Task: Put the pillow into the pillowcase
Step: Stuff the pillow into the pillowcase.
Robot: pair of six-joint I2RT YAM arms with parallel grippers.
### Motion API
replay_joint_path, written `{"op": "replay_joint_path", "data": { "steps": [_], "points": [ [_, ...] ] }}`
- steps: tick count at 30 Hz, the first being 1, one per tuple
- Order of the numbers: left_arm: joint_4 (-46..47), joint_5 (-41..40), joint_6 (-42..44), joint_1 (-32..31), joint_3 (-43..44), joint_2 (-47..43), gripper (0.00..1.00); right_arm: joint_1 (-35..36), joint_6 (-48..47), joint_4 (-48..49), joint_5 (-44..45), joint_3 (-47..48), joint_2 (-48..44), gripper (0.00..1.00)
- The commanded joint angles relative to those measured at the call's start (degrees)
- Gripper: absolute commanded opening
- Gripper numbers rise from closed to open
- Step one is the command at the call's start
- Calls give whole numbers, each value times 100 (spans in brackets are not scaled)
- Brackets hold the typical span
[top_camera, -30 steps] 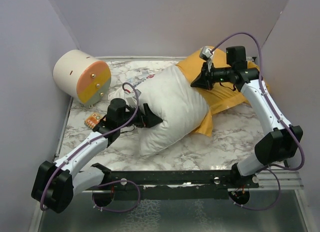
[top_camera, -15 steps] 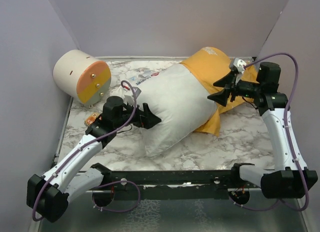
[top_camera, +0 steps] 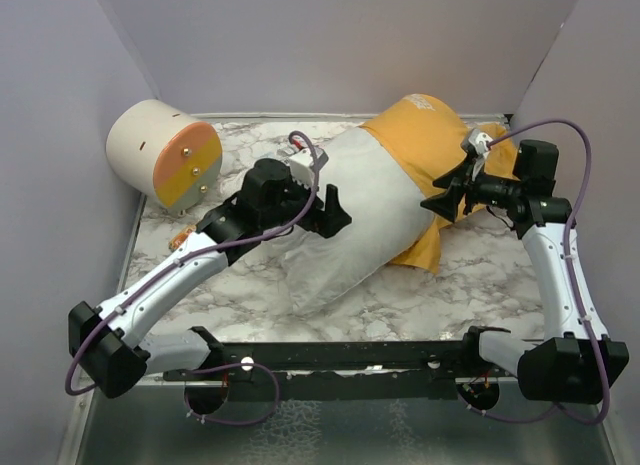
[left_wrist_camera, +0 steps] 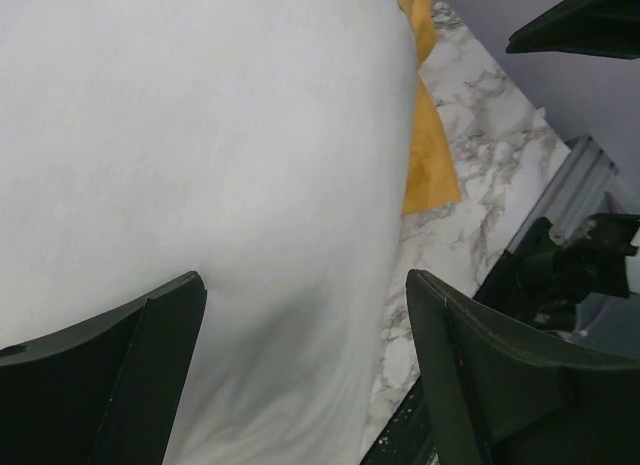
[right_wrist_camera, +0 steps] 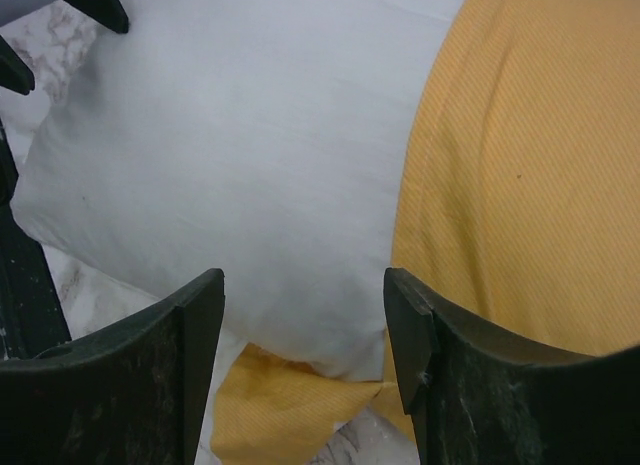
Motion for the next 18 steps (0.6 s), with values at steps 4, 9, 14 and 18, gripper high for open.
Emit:
{"op": "replay_joint_path", "data": {
  "steps": [4,9,14,18],
  "points": [
    [-841,-1908,1197,-950,1119,1051,85,-28,-344,-157,1553,-418,-30,60],
    [-1069,-2664,1464,-1348,1620,1836,86,-24,-328,136,1997,-597,298,48],
    [-900,-2708,1632,-1352,1585,2277,88,-13,-251,436,2055,-572,721,45],
    [-714,-2539,1736,-1336,1542,2612,88,10,-107,768,2031,-593,925,39]
  ]
}}
